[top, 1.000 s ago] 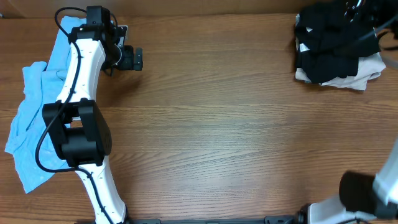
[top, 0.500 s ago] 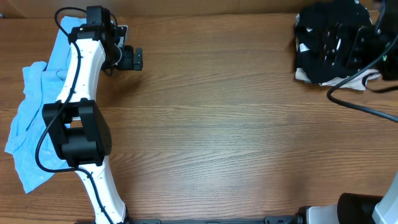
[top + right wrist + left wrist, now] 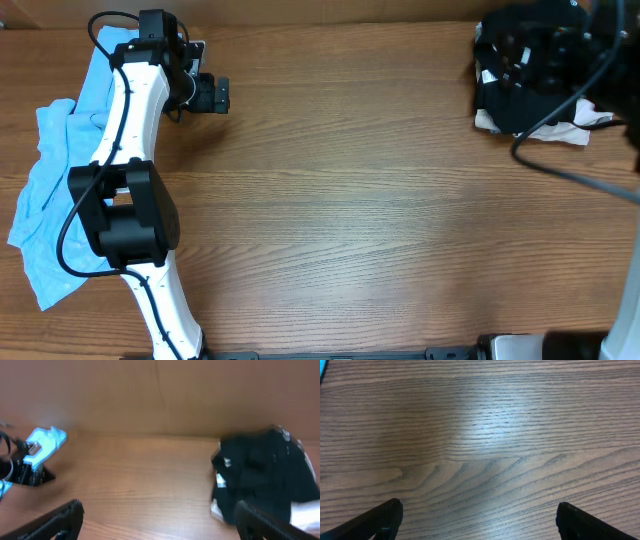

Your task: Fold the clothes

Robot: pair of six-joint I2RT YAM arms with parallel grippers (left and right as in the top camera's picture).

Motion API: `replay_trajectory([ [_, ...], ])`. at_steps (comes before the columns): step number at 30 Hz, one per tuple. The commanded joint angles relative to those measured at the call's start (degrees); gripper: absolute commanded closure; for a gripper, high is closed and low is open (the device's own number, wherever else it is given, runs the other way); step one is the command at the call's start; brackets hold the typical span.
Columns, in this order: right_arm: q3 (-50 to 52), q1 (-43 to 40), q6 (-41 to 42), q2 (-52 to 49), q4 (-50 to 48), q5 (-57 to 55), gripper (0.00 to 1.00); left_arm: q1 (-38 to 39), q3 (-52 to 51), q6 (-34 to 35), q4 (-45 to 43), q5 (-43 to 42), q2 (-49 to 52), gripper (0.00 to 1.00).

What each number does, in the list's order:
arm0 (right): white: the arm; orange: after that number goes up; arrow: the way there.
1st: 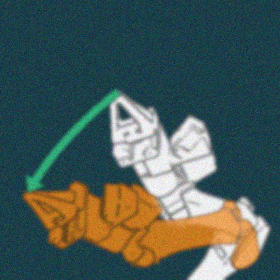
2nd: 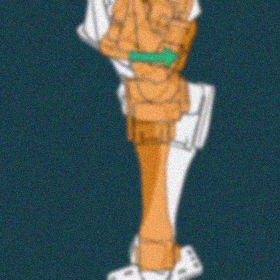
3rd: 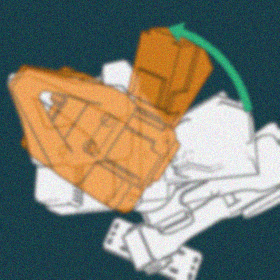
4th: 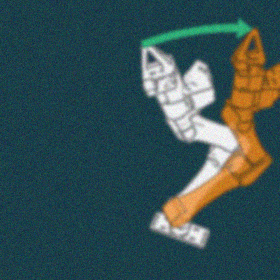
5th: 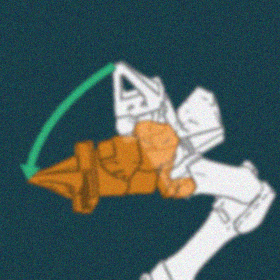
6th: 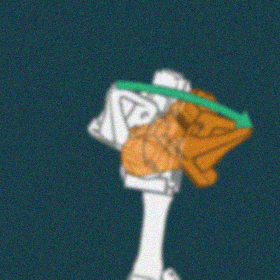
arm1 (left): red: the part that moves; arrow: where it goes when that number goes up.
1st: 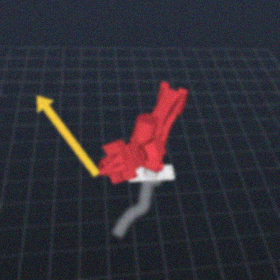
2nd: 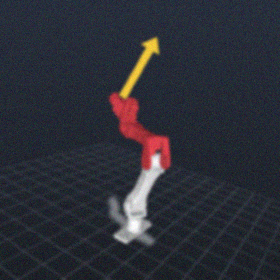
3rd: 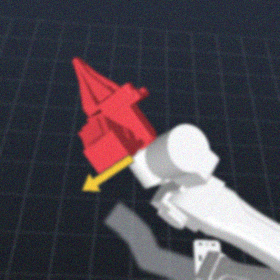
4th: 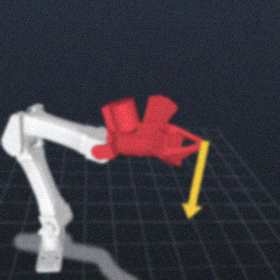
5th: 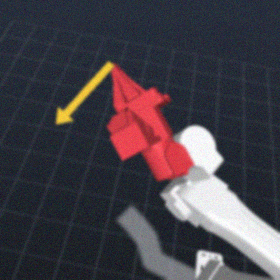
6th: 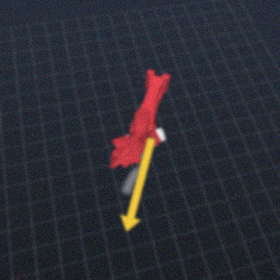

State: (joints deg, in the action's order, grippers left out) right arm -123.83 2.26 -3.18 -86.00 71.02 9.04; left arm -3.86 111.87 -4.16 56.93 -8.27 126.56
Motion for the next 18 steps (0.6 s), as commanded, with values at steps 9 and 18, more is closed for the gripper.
replay_trajectory([
  [9, 54.14, 2.16, 0.46, 32.41, -40.79, -1.53, 0.0, 0.13, -0.13, 0.33, -0.22, 0.13, 0.42, 0.0],
  [18, 98.16, 2.16, 0.48, 59.95, -67.63, -0.66, 0.0, 0.13, -0.13, 0.33, -0.22, 0.13, 0.42, 0.0],
])
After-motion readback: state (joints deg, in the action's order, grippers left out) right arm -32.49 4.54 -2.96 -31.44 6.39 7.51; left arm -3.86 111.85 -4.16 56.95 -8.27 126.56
